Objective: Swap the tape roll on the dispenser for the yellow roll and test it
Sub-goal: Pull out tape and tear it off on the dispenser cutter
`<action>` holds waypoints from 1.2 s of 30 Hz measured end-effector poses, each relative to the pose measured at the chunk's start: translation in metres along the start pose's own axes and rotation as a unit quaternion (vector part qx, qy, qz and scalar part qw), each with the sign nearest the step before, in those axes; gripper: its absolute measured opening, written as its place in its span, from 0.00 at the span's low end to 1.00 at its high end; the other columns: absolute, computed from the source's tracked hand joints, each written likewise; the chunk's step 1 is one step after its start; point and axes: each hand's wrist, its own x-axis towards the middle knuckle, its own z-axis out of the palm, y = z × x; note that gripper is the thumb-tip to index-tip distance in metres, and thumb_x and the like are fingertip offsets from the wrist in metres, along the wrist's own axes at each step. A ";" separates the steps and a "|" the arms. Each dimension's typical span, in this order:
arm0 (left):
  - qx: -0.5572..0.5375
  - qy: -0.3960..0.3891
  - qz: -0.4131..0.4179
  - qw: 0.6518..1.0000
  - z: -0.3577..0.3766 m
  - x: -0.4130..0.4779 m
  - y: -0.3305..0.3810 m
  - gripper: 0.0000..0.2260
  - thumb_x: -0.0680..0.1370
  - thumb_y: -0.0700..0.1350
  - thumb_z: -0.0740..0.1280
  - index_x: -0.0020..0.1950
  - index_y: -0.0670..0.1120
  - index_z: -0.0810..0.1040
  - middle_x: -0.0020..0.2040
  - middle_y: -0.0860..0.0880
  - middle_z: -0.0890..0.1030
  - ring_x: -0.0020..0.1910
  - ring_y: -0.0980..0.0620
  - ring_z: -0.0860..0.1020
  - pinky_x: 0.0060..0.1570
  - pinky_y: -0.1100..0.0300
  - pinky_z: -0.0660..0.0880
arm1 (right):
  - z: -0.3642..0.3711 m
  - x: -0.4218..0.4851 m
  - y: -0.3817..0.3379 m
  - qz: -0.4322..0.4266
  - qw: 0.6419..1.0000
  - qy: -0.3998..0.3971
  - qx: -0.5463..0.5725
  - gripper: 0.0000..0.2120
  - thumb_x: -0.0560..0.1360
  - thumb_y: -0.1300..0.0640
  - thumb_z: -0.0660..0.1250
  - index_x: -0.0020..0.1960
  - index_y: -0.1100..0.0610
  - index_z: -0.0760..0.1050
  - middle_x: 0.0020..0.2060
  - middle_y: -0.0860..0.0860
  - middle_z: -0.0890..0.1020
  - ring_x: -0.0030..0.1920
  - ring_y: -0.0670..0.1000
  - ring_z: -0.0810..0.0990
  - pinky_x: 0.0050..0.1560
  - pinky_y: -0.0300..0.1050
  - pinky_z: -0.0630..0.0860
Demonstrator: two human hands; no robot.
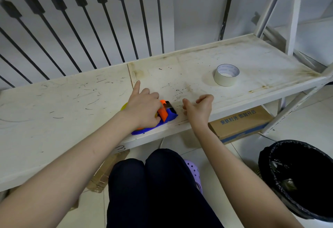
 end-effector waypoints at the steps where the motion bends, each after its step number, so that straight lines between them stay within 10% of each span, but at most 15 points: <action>1: -0.002 0.004 -0.001 1.000 0.001 0.000 0.000 0.15 0.73 0.54 0.62 0.56 0.55 0.80 0.46 0.53 0.68 0.56 0.44 0.70 0.72 0.37 0.44 | 0.001 0.002 -0.001 -0.006 1.000 0.000 -0.007 0.18 0.71 0.61 0.71 0.50 0.55 0.61 0.47 0.54 0.69 0.39 0.58 0.83 0.32 0.46 0.81; 7: -0.009 0.020 -0.008 1.000 0.004 0.001 -0.003 0.15 0.70 0.52 0.61 0.54 0.55 0.80 0.50 0.50 0.68 0.51 0.45 0.71 0.73 0.41 0.49 | 0.017 0.019 -0.012 -0.051 0.998 -0.004 -0.034 0.20 0.68 0.55 0.73 0.42 0.45 0.60 0.44 0.48 0.72 0.45 0.59 0.81 0.43 0.59 0.80; 20: 0.032 0.003 0.012 0.999 -0.001 0.003 -0.006 0.21 0.75 0.59 0.61 0.67 0.57 0.68 0.58 0.47 0.73 0.58 0.41 0.74 0.73 0.38 0.45 | 0.033 0.039 0.003 -0.059 0.987 -0.058 -0.138 0.19 0.71 0.57 0.70 0.49 0.55 0.58 0.42 0.59 0.80 0.43 0.57 0.79 0.32 0.43 0.68; 36: 0.037 -0.034 0.019 0.999 -0.004 0.007 -0.007 0.16 0.77 0.60 0.58 0.63 0.60 0.74 0.57 0.49 0.70 0.60 0.42 0.70 0.72 0.36 0.44 | 0.034 0.043 0.003 -0.046 0.988 -0.055 -0.135 0.19 0.72 0.57 0.69 0.48 0.52 0.58 0.44 0.58 0.79 0.43 0.57 0.80 0.40 0.52 0.80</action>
